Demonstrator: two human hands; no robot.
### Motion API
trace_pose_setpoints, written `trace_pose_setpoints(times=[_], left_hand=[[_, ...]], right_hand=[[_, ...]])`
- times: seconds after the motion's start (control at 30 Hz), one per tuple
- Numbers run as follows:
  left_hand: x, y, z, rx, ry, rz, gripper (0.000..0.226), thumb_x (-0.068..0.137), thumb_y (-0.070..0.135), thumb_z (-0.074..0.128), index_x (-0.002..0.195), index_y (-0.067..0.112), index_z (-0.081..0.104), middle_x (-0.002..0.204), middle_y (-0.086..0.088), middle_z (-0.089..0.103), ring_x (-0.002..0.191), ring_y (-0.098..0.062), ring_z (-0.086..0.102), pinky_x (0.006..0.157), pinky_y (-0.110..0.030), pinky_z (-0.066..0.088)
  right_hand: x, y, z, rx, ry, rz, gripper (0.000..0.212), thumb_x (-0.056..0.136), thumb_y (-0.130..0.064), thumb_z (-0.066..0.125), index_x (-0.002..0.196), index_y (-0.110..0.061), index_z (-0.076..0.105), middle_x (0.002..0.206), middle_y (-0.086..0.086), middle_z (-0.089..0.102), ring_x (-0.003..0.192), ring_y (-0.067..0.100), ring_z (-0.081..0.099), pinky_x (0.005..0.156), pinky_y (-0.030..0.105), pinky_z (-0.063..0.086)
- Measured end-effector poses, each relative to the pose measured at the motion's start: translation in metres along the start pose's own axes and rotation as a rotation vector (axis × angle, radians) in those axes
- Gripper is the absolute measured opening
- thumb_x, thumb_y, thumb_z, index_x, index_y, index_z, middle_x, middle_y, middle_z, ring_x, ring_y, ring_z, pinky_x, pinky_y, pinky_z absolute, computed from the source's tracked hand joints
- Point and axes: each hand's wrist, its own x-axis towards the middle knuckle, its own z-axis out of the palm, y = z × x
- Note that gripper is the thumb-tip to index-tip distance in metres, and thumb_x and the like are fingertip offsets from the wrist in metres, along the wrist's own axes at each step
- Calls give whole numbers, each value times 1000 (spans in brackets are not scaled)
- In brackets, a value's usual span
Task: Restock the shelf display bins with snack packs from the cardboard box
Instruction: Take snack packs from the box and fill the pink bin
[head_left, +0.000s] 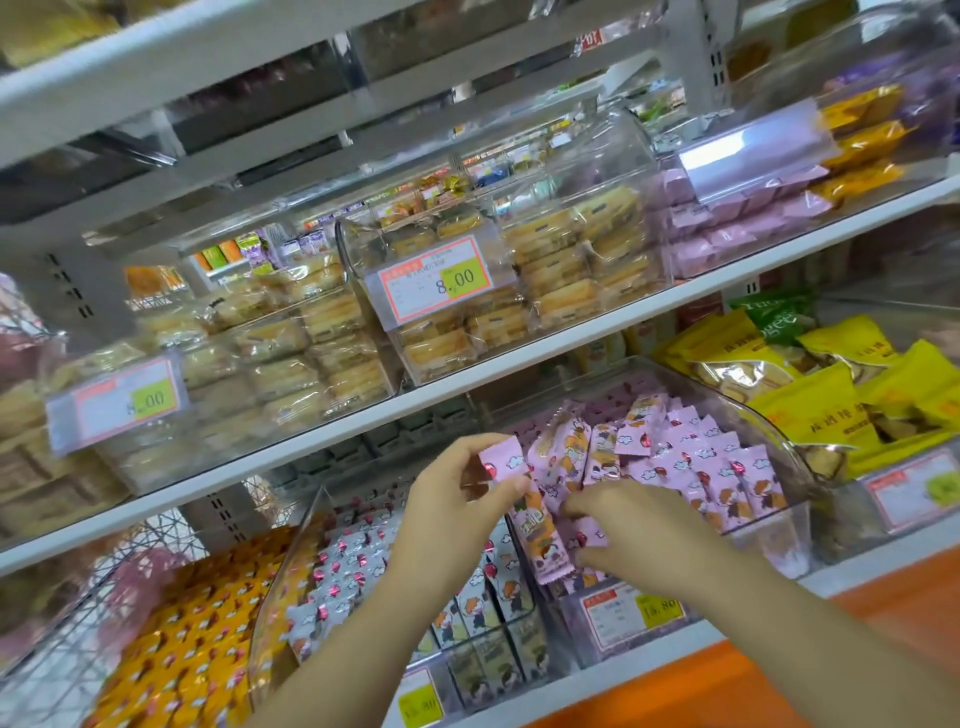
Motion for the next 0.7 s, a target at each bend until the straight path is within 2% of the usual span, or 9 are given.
trace_pose_setpoints(times=[0.07, 0.17, 0.23, 0.27, 0.37, 0.47, 0.57, 0.63, 0.7], left_hand=[[1, -4, 4, 51, 14, 3, 28, 85, 24, 70, 100, 45, 59, 93, 18, 69, 93, -7, 63, 83, -26, 50], [0, -6, 8, 128, -4, 22, 26, 87, 22, 69, 94, 44, 57, 85, 27, 65, 86, 9, 57, 73, -9, 41], [0, -7, 9, 224, -31, 29, 23, 87, 26, 68, 100, 40, 56, 90, 30, 60, 88, 15, 53, 73, -2, 38], [1, -8, 10, 270, -39, 33, 23, 88, 28, 67, 107, 37, 57, 97, 29, 57, 91, 13, 51, 76, -1, 36], [3, -12, 15, 398, -87, 42, 31, 89, 29, 65, 119, 27, 58, 113, 19, 55, 106, 2, 49, 84, -6, 31], [3, -19, 22, 521, -161, 42, 31, 90, 31, 65, 120, 27, 59, 126, 13, 58, 116, -6, 51, 86, -12, 33], [4, -24, 27, 714, -145, 109, 30, 87, 40, 65, 117, 34, 61, 116, 15, 62, 120, -8, 41, 100, -23, 28], [6, -26, 29, 798, -151, 118, 31, 85, 45, 66, 114, 36, 62, 115, 18, 61, 122, -10, 36, 104, -28, 24], [4, -26, 33, 836, -197, 93, 33, 81, 48, 68, 111, 35, 64, 115, 17, 61, 125, -13, 31, 109, -33, 21]], right_hand=[[2, -3, 8, -92, -22, -3, 43, 89, -40, 61, 130, -30, 52, 117, -1, 62, 102, 24, 61, 70, 29, 41], [7, 2, 10, -107, -42, 29, 45, 87, -40, 64, 129, -29, 53, 120, 1, 63, 103, 25, 61, 77, 31, 46], [9, 7, 7, -78, -64, 63, 44, 86, -40, 66, 127, -30, 54, 119, 2, 64, 101, 25, 62, 79, 32, 47], [9, 9, 4, -72, -72, 72, 43, 86, -40, 67, 126, -31, 55, 118, 2, 64, 100, 24, 62, 78, 32, 47], [8, 10, 2, -72, -67, 68, 43, 85, -41, 67, 125, -31, 55, 117, 1, 64, 99, 22, 62, 77, 31, 46], [8, 9, 4, -90, -58, 66, 43, 85, -42, 67, 125, -30, 56, 118, 0, 63, 100, 21, 61, 75, 30, 44], [9, 12, 2, -45, -112, 62, 46, 85, -36, 69, 128, -29, 54, 126, 1, 59, 108, 22, 57, 85, 33, 47], [10, 15, -2, 6, -171, 60, 46, 86, -26, 69, 129, -28, 53, 131, 3, 55, 114, 23, 55, 92, 37, 48], [10, 17, -3, 24, -195, 56, 44, 86, -15, 65, 127, -29, 55, 130, 3, 55, 112, 22, 55, 92, 38, 49]])
